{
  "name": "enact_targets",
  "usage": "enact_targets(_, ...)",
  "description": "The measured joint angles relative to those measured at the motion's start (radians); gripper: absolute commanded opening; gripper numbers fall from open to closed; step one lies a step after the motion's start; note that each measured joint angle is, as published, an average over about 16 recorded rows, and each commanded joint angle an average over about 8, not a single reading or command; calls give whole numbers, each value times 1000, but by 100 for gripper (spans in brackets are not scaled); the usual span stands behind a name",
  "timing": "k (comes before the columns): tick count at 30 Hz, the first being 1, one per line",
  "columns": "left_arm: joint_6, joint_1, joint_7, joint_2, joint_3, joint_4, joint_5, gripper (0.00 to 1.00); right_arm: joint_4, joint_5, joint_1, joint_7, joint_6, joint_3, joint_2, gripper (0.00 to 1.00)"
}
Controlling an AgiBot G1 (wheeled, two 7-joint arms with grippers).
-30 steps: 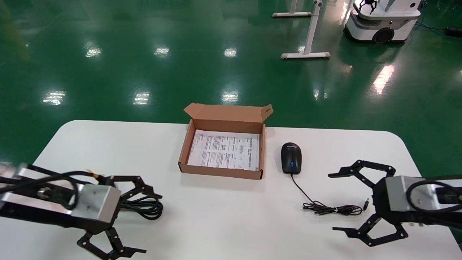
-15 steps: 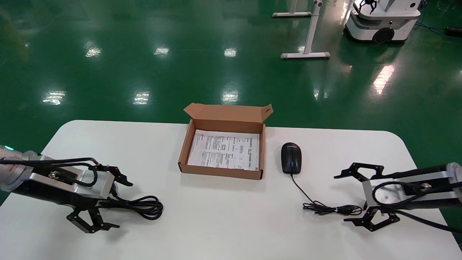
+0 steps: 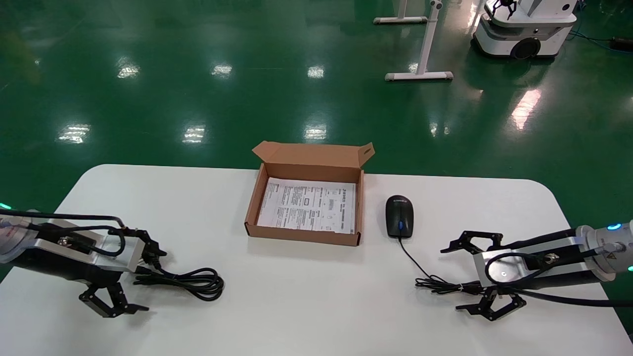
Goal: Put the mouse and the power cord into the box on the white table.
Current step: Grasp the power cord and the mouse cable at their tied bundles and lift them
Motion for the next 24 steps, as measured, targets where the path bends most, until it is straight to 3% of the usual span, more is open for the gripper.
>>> enact_targets(5,-4,-6,32,16,1,54,2,17,-45,-15,19,-19,12,-8,-18,7)
enact_targets(7,-5,-8,39,20,2,67,3,1,-56,-19,24,-23,16,-11,-22,0)
enact_targets(24,-6,-7,41,19,1,69,1,0,-59,-19,24,-23,17,-10,-22,0)
